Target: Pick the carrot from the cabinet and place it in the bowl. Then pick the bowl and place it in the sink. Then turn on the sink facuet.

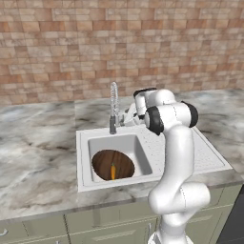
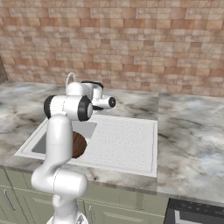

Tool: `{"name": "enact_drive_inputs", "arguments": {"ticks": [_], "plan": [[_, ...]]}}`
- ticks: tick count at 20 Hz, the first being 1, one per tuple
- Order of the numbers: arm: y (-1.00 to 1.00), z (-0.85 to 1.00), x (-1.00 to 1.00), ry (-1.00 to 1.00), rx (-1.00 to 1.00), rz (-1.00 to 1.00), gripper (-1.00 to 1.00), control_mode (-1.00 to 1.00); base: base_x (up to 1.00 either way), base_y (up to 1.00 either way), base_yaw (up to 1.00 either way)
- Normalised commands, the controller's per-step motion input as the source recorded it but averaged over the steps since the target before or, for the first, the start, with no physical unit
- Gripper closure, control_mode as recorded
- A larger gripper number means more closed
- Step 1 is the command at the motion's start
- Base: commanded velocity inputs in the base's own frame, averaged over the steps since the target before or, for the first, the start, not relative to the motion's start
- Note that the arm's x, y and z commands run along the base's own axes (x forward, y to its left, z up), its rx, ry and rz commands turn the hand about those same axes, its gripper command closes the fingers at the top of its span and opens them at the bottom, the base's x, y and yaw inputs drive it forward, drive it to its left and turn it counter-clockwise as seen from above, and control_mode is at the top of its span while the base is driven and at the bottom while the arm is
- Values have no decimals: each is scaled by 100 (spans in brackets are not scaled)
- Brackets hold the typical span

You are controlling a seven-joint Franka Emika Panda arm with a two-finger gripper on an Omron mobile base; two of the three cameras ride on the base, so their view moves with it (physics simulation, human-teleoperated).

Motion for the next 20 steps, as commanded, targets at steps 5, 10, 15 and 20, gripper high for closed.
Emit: {"name": "enact_drive_inputs", "arguments": {"ticks": [5, 10, 15, 20], "plan": [[20, -9, 30, 0, 0, 0, -100, -100, 0, 0, 0], [24, -19, 21, 1, 0, 0, -100, -100, 0, 0, 0], [29, -11, 5, 1, 1, 0, -100, -100, 0, 0, 0], [25, -10, 15, 5, 5, 0, -100, -100, 0, 0, 0]]}}
